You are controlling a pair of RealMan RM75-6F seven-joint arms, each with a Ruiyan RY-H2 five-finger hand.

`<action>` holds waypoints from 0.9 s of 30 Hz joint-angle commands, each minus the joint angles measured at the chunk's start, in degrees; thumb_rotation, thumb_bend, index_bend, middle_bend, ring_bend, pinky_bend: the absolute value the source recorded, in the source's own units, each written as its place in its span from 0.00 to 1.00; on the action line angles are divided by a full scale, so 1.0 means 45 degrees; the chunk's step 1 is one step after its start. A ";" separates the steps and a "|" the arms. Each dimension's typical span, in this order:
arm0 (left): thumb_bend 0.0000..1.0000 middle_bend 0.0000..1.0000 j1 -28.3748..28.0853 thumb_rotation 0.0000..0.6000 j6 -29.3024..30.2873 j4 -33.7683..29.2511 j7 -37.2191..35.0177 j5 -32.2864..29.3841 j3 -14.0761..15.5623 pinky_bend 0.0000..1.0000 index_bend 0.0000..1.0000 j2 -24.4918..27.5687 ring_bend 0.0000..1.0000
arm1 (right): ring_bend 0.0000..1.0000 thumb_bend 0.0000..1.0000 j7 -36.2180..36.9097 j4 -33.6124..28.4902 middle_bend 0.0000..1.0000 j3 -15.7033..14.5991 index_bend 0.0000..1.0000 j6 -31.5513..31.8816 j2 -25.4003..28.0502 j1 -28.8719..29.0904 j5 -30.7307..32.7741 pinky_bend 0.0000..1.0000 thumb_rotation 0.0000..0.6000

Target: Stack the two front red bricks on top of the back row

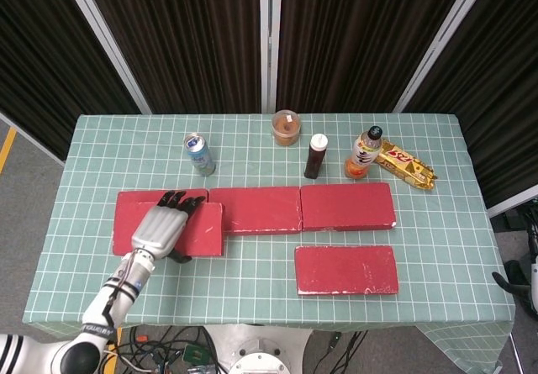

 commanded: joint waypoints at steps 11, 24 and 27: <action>0.03 0.21 -0.3667 1.00 -0.0236 0.3608 0.1106 -0.5175 -0.1475 0.00 0.04 -0.2122 0.00 | 0.00 0.00 -0.0003 0.0090 0.00 0.0010 0.00 -0.0210 0.0008 0.0043 0.0144 0.00 1.00; 0.03 0.21 -0.4098 1.00 -0.1039 0.4282 0.0481 -0.5151 -0.1013 0.00 0.04 -0.2596 0.00 | 0.00 0.00 -0.0062 0.0060 0.00 0.0008 0.00 -0.0319 0.0000 0.0065 0.0221 0.00 1.00; 0.03 0.21 -0.4200 1.00 -0.1176 0.4479 0.0392 -0.5290 -0.0929 0.00 0.04 -0.2640 0.00 | 0.00 0.00 -0.0036 -0.0009 0.00 0.0021 0.00 -0.0258 0.0045 0.0050 0.0182 0.00 1.00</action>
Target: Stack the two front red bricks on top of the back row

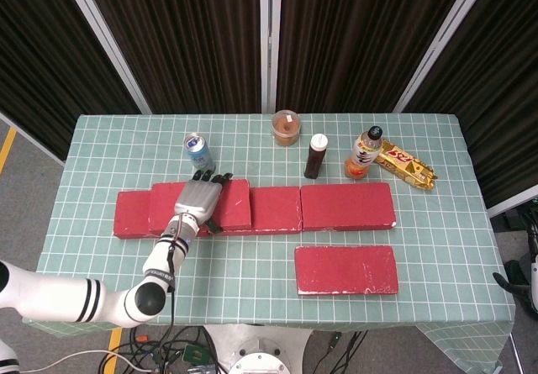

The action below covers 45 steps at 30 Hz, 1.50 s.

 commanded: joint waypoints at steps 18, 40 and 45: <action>0.03 0.21 -0.0457 1.00 -0.0472 0.0581 -0.0408 -0.0520 0.0510 0.00 0.04 -0.0033 0.00 | 0.00 0.00 0.0342 -0.0351 0.00 0.0016 0.00 0.0016 0.0273 -0.0028 -0.0069 0.00 1.00; 0.03 0.19 -0.0803 1.00 -0.0904 0.1047 -0.0752 -0.0269 0.0936 0.00 0.04 -0.0155 0.00 | 0.00 0.00 0.0473 -0.0125 0.00 0.0041 0.00 -0.0099 0.0168 -0.0028 0.0104 0.00 1.00; 0.03 0.19 -0.0835 1.00 -0.1023 0.1107 -0.0837 -0.0190 0.1059 0.00 0.04 -0.0144 0.00 | 0.00 0.00 0.0510 -0.0035 0.00 0.0012 0.00 -0.0152 0.0140 -0.0034 0.0123 0.00 1.00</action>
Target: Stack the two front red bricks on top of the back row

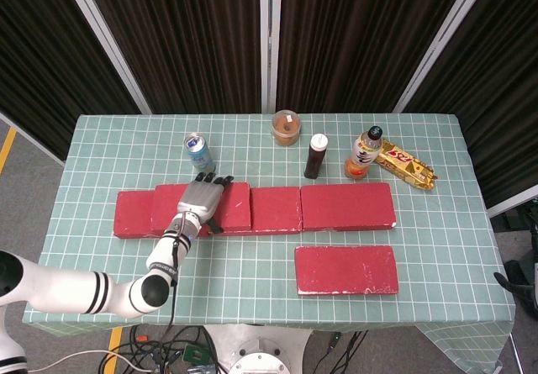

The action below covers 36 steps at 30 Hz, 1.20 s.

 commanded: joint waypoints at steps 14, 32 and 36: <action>0.03 0.19 -0.0103 1.00 -0.0079 -0.0057 -0.0285 0.0518 0.0214 0.00 0.05 0.0027 0.00 | 0.00 0.00 0.0152 0.0161 0.00 0.0006 0.00 -0.0114 -0.0044 0.0002 0.0099 0.00 1.00; 0.03 0.18 -0.0263 1.00 -0.0246 0.0061 -0.0476 0.0409 0.0379 0.00 0.05 0.0041 0.00 | 0.00 0.00 0.0098 0.0137 0.00 -0.0008 0.00 -0.0180 -0.0039 0.0015 0.0116 0.00 1.00; 0.03 0.17 -0.0288 1.00 -0.0330 0.0102 -0.0501 0.0412 0.0452 0.00 0.05 0.0015 0.00 | 0.00 0.00 0.0138 0.0196 0.00 -0.0028 0.00 -0.0238 -0.0047 0.0036 0.0096 0.00 1.00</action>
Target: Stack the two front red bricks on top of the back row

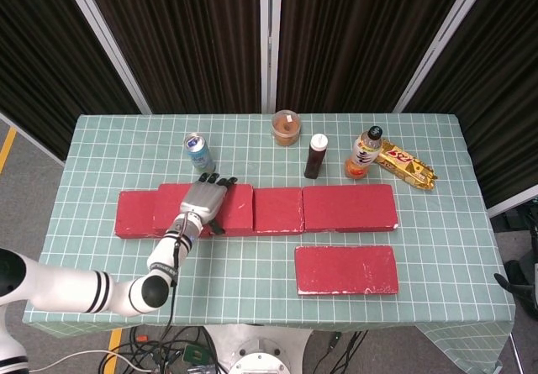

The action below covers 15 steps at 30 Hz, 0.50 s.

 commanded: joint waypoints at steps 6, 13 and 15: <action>0.03 0.08 -0.0080 1.00 -0.0157 0.0019 -0.0033 -0.0107 0.0106 0.00 0.05 0.0017 0.00 | 0.00 0.00 0.0034 0.0051 0.00 0.0008 0.00 0.0047 -0.0019 -0.0019 -0.0001 0.00 1.00; 0.03 0.00 -0.0062 1.00 -0.0186 -0.0078 -0.0235 0.0050 0.0109 0.00 0.03 0.0116 0.00 | 0.00 0.00 0.0069 0.0092 0.00 0.0023 0.00 0.0043 -0.0012 -0.0057 0.0090 0.00 1.00; 0.03 0.00 -0.0039 1.00 -0.0148 -0.0100 -0.0328 0.0095 0.0098 0.00 0.03 0.0122 0.00 | 0.00 0.00 0.0039 0.0070 0.00 0.0024 0.00 0.0014 0.0003 -0.0063 0.0141 0.00 1.00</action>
